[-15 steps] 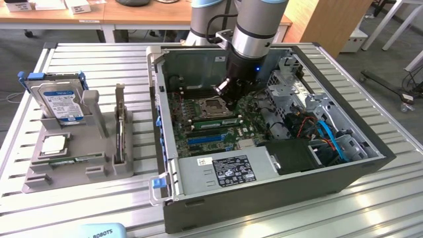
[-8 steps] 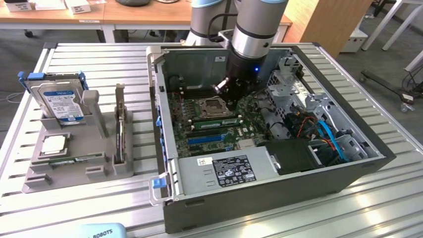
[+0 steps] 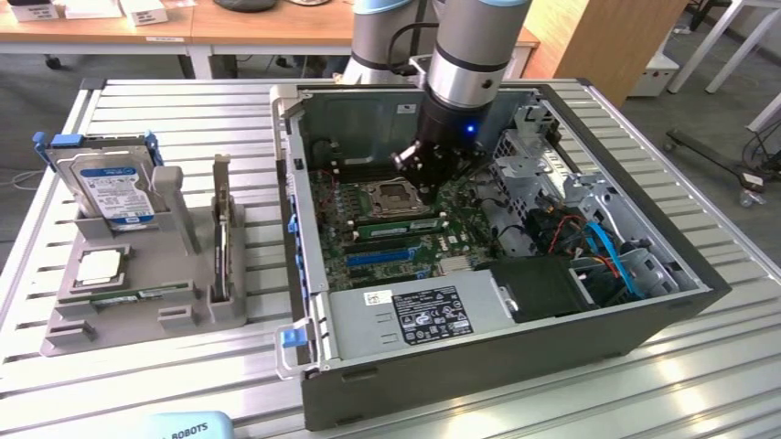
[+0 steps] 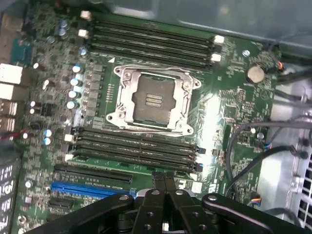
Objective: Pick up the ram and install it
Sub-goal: 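Press down the ram until it locks into place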
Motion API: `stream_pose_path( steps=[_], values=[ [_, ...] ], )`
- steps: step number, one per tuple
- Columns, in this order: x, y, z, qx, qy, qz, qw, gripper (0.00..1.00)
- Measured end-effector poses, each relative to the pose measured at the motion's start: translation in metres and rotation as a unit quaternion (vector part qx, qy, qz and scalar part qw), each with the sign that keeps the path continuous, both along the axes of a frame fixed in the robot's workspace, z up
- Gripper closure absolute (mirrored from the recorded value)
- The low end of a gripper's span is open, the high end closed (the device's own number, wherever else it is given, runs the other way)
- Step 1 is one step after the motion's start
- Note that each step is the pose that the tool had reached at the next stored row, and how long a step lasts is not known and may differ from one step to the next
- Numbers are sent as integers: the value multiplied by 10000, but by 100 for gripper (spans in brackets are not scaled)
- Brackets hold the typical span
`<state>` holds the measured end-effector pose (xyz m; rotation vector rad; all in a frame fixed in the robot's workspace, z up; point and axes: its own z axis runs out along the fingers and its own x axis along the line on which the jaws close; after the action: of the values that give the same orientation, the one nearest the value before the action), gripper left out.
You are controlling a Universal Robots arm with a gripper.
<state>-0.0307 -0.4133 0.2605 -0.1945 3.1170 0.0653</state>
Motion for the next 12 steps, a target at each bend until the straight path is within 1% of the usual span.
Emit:
stream_pose_path(
  steps=[3,6,9,12],
  values=[
    [0,0,-2,0,0,-233,9997,90],
    [0,0,-4,0,0,-463,9989,90],
    [-1,0,-6,0,0,-689,9976,90],
    [-1,0,-8,0,0,-903,9959,90]
  ],
)
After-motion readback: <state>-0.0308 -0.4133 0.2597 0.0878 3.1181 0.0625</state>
